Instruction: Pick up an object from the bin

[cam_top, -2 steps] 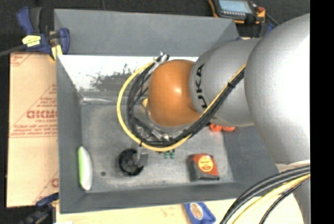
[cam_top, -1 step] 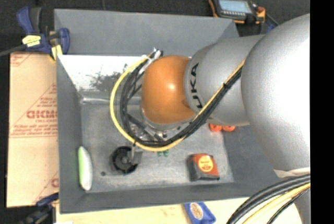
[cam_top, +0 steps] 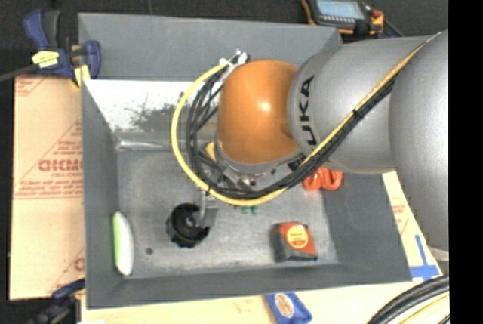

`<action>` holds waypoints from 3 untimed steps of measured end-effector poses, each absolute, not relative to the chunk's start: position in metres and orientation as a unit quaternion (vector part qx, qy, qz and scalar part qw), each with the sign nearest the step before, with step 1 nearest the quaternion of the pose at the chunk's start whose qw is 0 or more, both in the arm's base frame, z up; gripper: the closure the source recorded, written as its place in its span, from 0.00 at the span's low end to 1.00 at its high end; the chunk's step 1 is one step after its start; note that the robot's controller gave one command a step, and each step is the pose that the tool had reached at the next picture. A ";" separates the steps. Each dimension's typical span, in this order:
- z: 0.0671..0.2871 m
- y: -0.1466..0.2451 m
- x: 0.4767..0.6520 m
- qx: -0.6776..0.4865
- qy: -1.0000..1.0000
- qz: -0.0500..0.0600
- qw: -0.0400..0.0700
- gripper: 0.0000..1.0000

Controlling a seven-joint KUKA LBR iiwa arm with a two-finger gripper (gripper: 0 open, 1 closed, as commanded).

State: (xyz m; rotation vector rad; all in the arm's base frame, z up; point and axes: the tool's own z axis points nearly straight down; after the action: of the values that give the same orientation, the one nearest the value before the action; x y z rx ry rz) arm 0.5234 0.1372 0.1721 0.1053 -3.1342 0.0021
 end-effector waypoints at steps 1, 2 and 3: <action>0.195 0.158 0.528 0.030 -1.000 -0.001 -0.006 1.00; 0.187 0.142 0.545 0.038 -0.999 0.000 -0.003 0.00; 0.187 0.142 0.544 0.039 -0.999 0.000 -0.003 0.00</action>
Offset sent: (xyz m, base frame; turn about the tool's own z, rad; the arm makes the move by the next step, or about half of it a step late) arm 0.0192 0.0068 0.0139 -0.0123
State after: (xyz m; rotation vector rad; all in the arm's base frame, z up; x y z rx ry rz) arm 0.5442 0.1424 0.1866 0.1230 -3.1447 0.0012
